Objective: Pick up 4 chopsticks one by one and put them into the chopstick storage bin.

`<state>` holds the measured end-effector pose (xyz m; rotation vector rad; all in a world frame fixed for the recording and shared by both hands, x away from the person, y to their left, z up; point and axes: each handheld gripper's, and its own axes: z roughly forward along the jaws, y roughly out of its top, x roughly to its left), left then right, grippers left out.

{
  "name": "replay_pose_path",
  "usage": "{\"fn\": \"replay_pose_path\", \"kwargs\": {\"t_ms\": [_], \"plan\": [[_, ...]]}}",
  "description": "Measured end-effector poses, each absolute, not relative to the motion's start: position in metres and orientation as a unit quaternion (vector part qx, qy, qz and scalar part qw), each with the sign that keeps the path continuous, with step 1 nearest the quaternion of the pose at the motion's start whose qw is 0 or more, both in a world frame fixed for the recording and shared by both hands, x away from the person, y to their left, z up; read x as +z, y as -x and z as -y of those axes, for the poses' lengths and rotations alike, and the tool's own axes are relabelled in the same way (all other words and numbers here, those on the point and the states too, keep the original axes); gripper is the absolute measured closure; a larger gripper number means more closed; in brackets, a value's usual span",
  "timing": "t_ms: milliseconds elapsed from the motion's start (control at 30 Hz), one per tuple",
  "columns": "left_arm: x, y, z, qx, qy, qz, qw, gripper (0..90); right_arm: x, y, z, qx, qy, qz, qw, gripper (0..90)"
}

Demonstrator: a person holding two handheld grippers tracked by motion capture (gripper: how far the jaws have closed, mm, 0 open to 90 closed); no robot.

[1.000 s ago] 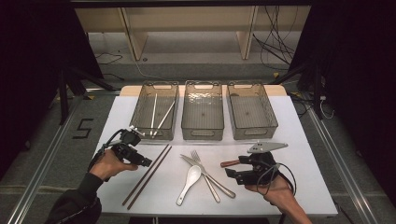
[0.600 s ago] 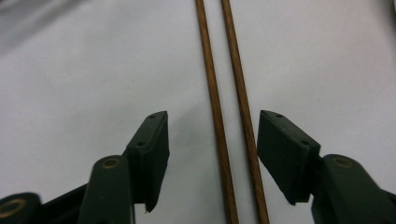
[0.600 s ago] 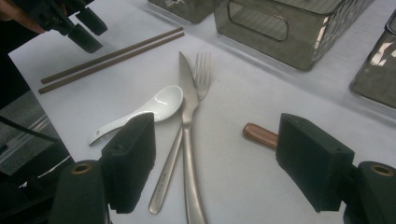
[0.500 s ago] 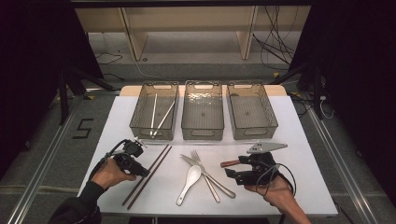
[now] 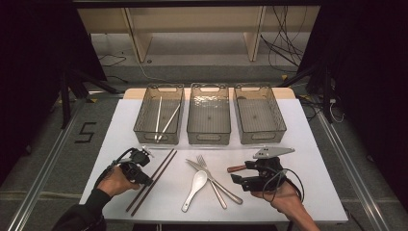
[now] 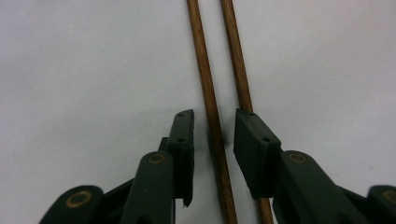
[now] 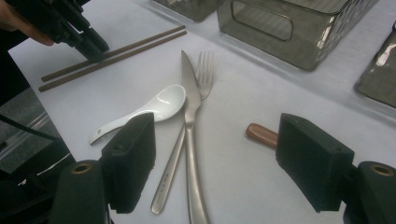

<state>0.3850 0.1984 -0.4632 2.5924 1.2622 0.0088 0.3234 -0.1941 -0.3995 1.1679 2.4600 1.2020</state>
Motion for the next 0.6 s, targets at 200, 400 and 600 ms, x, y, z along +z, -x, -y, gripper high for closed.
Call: {"fn": "replay_pose_path", "kwargs": {"t_ms": [200,400,600], "plan": [[-0.4642,-0.3848,-0.1969,0.009,-0.893,-0.433,0.123,74.4,-0.3991,-0.3226,0.1942,0.403,-0.391,-0.824,0.082,29.6],[-0.4646,-0.3865,-0.1995,0.006,-0.891,-0.437,0.124,79.8,-0.3993,-0.3225,0.1937,0.401,-0.391,-0.824,0.082,29.6],[-0.4646,-0.3871,-0.1997,0.006,-0.890,-0.440,0.123,81.2,-0.3996,-0.3232,0.1941,0.401,-0.391,-0.825,0.083,29.7]]}}
